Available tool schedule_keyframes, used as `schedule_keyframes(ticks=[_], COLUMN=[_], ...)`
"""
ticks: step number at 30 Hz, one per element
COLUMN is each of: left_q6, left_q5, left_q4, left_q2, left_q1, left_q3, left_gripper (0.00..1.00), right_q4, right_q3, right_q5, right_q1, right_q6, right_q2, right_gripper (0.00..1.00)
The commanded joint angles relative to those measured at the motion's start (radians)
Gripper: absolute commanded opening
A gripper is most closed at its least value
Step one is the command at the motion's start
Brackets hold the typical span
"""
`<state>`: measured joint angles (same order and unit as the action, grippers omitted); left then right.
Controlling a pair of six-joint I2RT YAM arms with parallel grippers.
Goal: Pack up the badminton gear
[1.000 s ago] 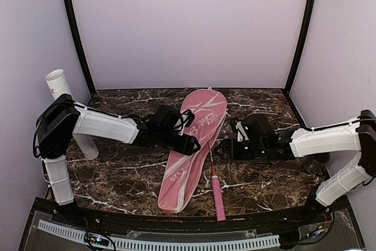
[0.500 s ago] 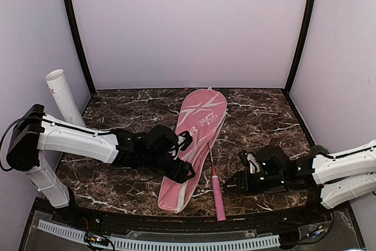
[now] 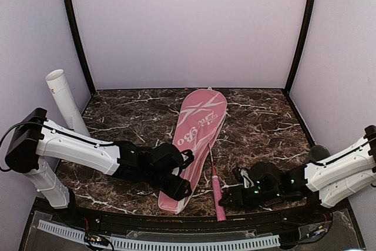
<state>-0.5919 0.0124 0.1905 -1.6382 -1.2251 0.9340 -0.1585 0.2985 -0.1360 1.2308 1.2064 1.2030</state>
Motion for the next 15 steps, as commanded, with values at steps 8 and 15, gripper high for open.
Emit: schedule_keyframes(ticks=[8, 15], left_q6=[-0.011, -0.022], left_q5=[-0.062, -0.057], left_q4=[0.067, 0.036], left_q2=[-0.022, -0.035], left_q1=[-0.017, -0.017], left_q3=[-0.013, -0.024], left_gripper=[0.49, 0.11], right_q4=[-0.156, -0.16], right_q3=[0.058, 0.067], right_q5=[-0.046, -0.043], right_q1=[0.045, 0.049], right_q6=[0.058, 0.087], right_q2=[0.182, 0.194], right_gripper=[0.44, 0.28])
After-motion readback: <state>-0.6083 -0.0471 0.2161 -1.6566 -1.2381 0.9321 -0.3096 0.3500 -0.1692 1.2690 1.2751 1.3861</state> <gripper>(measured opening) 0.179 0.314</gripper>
